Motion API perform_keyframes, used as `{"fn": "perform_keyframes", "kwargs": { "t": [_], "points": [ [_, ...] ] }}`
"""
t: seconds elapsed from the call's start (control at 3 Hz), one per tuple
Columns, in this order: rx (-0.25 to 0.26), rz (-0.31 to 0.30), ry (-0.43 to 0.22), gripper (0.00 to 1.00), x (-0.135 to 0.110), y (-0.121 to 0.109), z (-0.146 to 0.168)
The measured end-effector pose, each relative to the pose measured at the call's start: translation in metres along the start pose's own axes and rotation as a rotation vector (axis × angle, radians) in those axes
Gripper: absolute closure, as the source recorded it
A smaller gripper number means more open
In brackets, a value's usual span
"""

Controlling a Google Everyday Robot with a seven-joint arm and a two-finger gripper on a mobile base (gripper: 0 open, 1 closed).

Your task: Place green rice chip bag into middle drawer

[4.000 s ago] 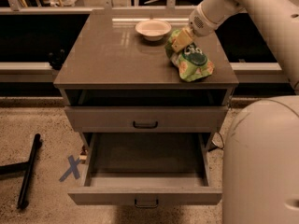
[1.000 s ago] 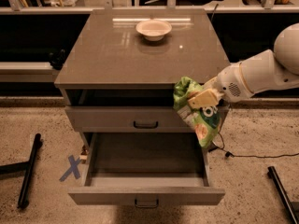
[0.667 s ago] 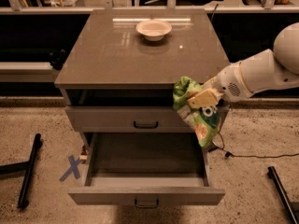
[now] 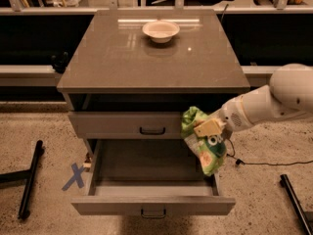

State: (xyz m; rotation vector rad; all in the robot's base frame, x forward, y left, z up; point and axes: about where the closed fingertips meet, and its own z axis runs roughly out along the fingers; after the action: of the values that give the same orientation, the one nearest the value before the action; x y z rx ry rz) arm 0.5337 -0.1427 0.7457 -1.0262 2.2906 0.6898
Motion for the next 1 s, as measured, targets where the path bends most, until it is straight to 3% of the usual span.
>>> {"fn": "perform_keyframes", "kwargs": {
  "t": [0.67,1.0],
  "points": [
    [-0.043,0.147,0.089,1.0,0.066,-0.02,0.068],
    [-0.062,0.193,0.113,1.0,0.083,-0.026,0.095]
  ]
}}
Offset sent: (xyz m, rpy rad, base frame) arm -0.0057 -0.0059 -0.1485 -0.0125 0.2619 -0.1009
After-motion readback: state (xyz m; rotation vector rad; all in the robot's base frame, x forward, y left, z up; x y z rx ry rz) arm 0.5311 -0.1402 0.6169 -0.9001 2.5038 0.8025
